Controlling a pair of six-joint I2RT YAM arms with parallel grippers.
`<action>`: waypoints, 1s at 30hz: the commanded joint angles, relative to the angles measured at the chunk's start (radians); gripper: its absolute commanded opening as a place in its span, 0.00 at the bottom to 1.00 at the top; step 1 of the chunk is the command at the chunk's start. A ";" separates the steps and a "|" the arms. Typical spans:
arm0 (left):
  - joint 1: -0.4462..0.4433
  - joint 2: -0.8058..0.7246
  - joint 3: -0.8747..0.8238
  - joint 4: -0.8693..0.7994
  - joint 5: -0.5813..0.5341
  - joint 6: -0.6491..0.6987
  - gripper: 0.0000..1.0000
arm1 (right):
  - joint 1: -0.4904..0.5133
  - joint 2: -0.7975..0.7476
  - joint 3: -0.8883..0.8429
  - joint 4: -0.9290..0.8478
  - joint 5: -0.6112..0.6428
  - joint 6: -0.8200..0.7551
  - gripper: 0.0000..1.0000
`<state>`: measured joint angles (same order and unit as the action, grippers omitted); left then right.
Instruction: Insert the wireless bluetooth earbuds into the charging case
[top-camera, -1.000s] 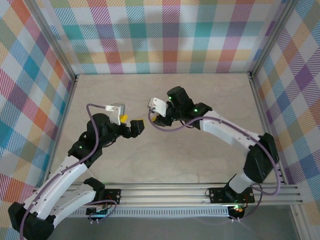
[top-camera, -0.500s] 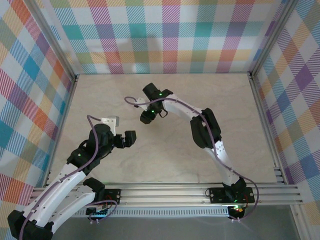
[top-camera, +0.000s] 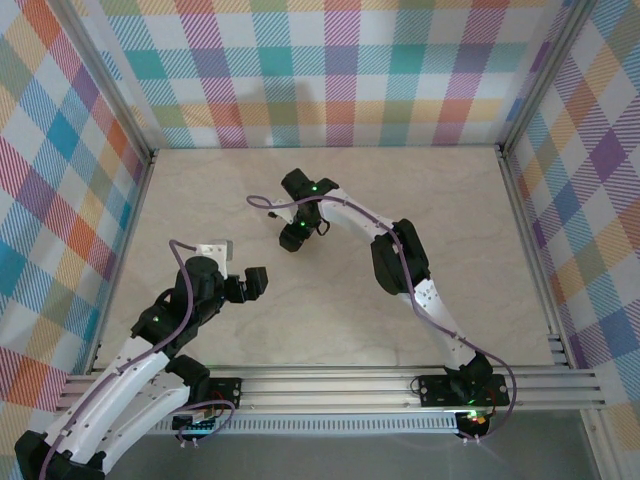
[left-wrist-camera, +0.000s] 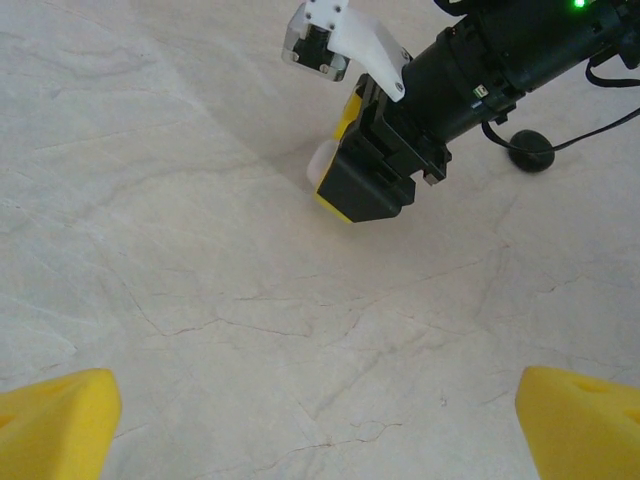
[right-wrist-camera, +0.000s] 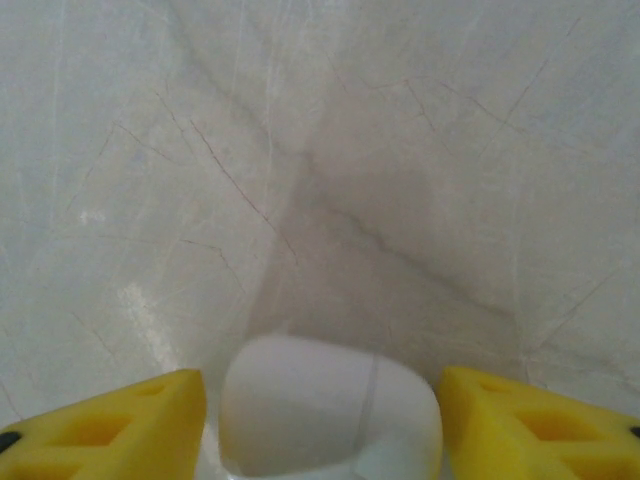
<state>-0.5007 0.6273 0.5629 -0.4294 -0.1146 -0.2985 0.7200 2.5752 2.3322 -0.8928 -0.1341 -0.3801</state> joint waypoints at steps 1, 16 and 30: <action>0.008 -0.012 -0.011 -0.025 -0.020 0.014 1.00 | -0.004 -0.013 0.010 -0.034 0.020 0.002 0.67; 0.048 0.136 0.181 0.075 -0.066 0.143 1.00 | -0.050 -0.662 -0.631 0.465 0.216 0.053 0.86; 0.106 0.488 0.127 0.472 -0.379 0.499 1.00 | -0.396 -1.471 -1.672 0.957 0.505 0.268 1.00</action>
<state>-0.4343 1.0573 0.7349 -0.0742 -0.3954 0.1314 0.3698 1.2285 0.7776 -0.1047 0.3317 -0.1722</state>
